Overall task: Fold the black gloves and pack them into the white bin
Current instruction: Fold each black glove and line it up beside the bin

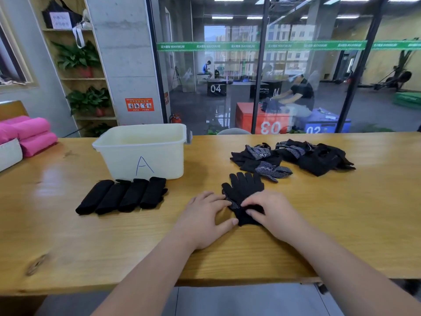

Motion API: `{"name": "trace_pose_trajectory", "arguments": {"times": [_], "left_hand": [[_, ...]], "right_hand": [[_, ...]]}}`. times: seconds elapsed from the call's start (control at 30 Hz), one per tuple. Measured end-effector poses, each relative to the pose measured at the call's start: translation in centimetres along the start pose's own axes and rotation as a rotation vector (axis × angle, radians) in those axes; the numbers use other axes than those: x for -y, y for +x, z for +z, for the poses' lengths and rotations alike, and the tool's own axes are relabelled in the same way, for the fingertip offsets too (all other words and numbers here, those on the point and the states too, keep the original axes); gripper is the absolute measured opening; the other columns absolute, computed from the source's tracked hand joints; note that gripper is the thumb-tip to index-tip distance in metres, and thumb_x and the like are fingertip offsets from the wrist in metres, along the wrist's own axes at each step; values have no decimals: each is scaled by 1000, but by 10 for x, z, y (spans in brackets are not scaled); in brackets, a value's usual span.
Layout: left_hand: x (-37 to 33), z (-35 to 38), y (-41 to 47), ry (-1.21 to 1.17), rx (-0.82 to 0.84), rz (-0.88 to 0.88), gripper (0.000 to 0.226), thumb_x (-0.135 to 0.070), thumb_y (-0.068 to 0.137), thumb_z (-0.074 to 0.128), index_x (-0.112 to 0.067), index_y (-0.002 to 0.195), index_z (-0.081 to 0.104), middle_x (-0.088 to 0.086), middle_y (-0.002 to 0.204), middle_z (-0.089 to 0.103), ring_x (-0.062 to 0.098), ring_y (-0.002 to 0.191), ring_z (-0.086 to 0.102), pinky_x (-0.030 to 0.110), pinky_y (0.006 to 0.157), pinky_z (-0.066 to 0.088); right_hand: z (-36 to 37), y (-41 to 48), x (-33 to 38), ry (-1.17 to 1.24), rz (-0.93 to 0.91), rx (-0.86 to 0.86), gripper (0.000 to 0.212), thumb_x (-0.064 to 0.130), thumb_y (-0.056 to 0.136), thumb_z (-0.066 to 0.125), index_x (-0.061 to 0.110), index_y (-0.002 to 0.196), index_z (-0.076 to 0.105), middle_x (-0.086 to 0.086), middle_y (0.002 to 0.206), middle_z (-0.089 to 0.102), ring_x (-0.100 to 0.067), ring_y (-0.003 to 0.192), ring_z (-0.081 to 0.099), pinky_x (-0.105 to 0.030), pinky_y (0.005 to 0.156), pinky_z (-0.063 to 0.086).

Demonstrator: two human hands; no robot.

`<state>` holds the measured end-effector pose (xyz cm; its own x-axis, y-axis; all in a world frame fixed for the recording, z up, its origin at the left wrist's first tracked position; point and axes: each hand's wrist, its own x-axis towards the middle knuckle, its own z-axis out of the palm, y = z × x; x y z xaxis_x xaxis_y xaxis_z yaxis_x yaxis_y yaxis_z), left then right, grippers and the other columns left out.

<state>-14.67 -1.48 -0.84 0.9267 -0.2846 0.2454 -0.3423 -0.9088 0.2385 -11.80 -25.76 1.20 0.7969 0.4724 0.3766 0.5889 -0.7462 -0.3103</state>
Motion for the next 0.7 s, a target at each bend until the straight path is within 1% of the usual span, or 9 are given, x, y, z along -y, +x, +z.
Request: {"name": "trace_pose_trajectory", "arguments": {"times": [0.03,0.1,0.23,0.3,0.37,0.43,0.5,0.57,0.7], "left_hand": [[0,0,0,-2,-1,-1,70,-81,93,40,-44,152,49,-25,161,41,11,153,23,45,126,25],[-1,-1,-1,-12,-4,0,69,-81,93,42,-44,151,50,-25,160,42,10,152,24,43,125,26],[-4,-3,-1,-13,-26,-4,73,-82,92,44,-40,151,51,-26,156,45,7,149,27,39,124,28],[-5,-3,-2,-8,-29,-10,75,-83,92,46,-38,152,51,-26,156,45,7,149,27,38,124,28],[-6,-3,-3,-7,-27,-13,78,-84,91,46,-36,152,51,-25,157,45,7,149,26,39,124,28],[-6,-5,-3,-9,-25,-15,79,-84,90,47,-36,153,52,-24,158,44,7,149,26,39,125,28],[-7,-6,-3,-5,-17,-18,79,-84,91,47,-35,153,51,-23,159,43,7,150,25,39,125,27],[-7,-7,-2,0,-12,-19,80,-83,91,47,-35,154,51,-23,160,43,7,150,25,39,125,27],[-8,-9,-3,-1,-8,-28,81,-84,91,47,-34,155,50,-22,160,42,7,150,26,39,125,27]], "right_hand": [[5,-3,-2,2,2,-45,23,21,91,79,28,114,79,14,112,75,-11,107,66,-33,99,51],[9,-5,-6,-1,3,-116,22,17,90,80,24,111,79,11,110,73,-15,106,66,-34,97,53],[10,-2,-5,-88,-4,-237,17,17,91,79,24,106,79,11,102,67,-16,99,64,-37,83,57],[6,-3,1,-151,-45,-314,17,14,91,78,20,107,79,9,100,67,-19,96,61,-37,75,57],[5,-7,7,-239,-115,-353,18,11,89,79,17,106,79,6,96,66,-21,91,59,-35,70,55],[11,-14,12,-290,-154,-337,21,8,85,82,17,104,79,4,94,64,-22,87,59,-36,67,55],[17,-19,13,-286,-172,-307,22,8,82,85,18,100,78,5,91,64,-22,84,60,-37,64,56],[19,-22,13,-260,-179,-299,22,11,81,87,20,99,79,6,90,65,-21,83,61,-34,65,56],[15,-26,16,-207,-174,-250,19,19,86,83,24,103,80,11,95,65,-14,88,60,-27,67,53]]}}
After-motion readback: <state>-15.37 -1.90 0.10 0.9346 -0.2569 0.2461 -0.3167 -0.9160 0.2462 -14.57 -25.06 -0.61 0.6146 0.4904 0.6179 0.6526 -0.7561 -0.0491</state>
